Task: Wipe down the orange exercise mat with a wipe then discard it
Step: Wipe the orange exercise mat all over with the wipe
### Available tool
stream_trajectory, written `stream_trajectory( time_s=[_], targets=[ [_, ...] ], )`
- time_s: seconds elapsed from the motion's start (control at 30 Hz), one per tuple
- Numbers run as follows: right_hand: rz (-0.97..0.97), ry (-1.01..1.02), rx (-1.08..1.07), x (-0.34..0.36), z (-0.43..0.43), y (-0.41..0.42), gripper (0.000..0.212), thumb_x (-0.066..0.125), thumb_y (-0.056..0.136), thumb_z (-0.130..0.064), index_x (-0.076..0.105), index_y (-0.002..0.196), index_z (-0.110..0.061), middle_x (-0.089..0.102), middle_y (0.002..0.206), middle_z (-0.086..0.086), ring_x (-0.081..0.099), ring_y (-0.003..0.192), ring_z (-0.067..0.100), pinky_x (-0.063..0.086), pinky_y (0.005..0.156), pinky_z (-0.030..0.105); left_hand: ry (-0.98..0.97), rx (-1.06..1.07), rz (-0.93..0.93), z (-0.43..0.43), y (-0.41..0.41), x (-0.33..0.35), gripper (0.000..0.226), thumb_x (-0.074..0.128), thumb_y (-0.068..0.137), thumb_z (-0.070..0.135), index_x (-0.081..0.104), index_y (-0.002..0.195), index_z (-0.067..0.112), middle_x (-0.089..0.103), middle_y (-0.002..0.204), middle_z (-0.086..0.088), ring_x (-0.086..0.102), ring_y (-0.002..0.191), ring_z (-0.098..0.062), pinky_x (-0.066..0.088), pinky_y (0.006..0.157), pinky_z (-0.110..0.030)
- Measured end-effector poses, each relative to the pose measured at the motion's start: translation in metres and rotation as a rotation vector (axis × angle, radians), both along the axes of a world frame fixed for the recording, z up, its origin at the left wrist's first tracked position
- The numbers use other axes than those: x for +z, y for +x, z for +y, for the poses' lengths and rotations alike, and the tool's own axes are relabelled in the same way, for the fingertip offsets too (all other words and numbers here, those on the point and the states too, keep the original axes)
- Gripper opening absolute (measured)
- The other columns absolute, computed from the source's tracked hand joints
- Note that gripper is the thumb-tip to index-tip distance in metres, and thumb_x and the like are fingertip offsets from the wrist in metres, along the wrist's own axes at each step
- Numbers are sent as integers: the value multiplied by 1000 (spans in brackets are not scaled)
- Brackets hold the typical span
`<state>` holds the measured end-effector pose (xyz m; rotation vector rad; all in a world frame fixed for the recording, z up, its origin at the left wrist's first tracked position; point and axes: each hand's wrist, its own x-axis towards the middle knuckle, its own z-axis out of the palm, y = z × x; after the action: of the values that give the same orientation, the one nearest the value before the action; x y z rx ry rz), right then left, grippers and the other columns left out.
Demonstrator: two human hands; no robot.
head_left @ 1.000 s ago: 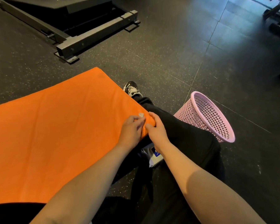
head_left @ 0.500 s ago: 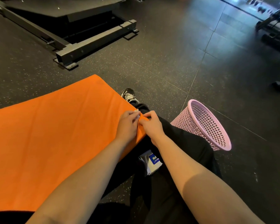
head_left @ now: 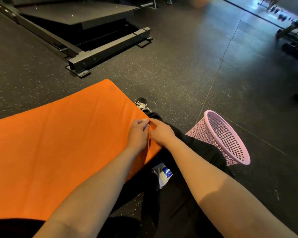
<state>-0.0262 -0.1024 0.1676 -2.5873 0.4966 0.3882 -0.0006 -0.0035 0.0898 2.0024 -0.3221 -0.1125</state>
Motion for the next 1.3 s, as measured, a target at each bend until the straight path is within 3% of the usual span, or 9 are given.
stream_trajectory(
  time_s=[0.2, 0.3, 0.5, 0.6, 0.7, 0.87, 0.97, 1.1, 1.3],
  targets=[
    [26, -7, -48, 2, 13, -6, 44, 47, 93, -33, 38, 135, -39, 54, 116, 6, 61, 94, 27, 55, 81, 45, 183, 226, 51, 23, 2, -18, 30, 50, 103, 22, 67, 128, 22, 56, 124, -5, 52, 118, -30, 35, 97, -41],
    [-8, -37, -41, -4, 16, -10, 37, 42, 97, -49, 37, 132, -39, 52, 112, 2, 59, 94, 26, 52, 83, 44, 197, 246, 63, 29, -1, -22, 33, 50, 103, 21, 65, 132, 16, 57, 126, -12, 50, 120, -35, 36, 99, -37],
    [-106, -10, 11, -8, 0, -17, 46, 44, 103, -35, 34, 147, -38, 64, 123, 7, 63, 103, 27, 46, 77, 37, -8, 3, -52, 7, -1, 15, 31, 53, 102, 11, 66, 131, 9, 55, 125, -10, 53, 117, -22, 32, 93, -15],
    [-67, -72, 52, -10, -3, -21, 58, 45, 104, -36, 22, 157, -42, 56, 139, 9, 58, 120, 31, 46, 88, 40, -8, -14, -73, 10, -2, 15, 31, 52, 103, 15, 66, 131, 11, 55, 120, -7, 54, 110, -21, 40, 93, -25],
    [-2, -85, 54, -15, 1, -27, 62, 46, 104, -38, 15, 156, -50, 49, 139, 11, 56, 119, 33, 49, 96, 47, 128, 136, -45, 29, -7, -12, 28, 51, 104, 23, 69, 124, 14, 58, 115, -7, 57, 104, -29, 46, 90, -41],
    [-1, 16, 52, -16, 0, -35, 62, 46, 105, -28, 19, 158, -45, 45, 152, 7, 51, 130, 28, 44, 105, 44, 49, 188, 144, 42, -18, -28, 31, 42, 107, 22, 67, 121, 9, 55, 113, -15, 57, 98, -30, 39, 78, -29],
    [-78, 168, -11, -14, -2, -37, 60, 53, 102, -23, 32, 157, -38, 48, 151, 0, 54, 121, 18, 45, 97, 31, -26, 132, 108, 26, -19, -7, 32, 45, 107, 22, 66, 126, 8, 57, 119, -13, 56, 110, -25, 38, 86, -24],
    [-156, 318, -86, -10, -3, -36, 58, 56, 98, -16, 44, 150, -38, 57, 127, -9, 57, 95, 2, 47, 79, 20, -56, 40, 35, 17, -17, 14, 38, 49, 105, 18, 55, 142, 12, 48, 135, -12, 44, 130, -23, 23, 99, -13],
    [-127, 179, -53, -13, 10, -32, 47, 60, 95, -27, 43, 138, -37, 60, 108, -1, 63, 78, 17, 45, 60, 28, 179, 108, -41, 34, -22, -17, 40, 45, 106, 29, 51, 146, 28, 52, 128, -2, 49, 120, -24, 35, 96, -38]
  ],
)
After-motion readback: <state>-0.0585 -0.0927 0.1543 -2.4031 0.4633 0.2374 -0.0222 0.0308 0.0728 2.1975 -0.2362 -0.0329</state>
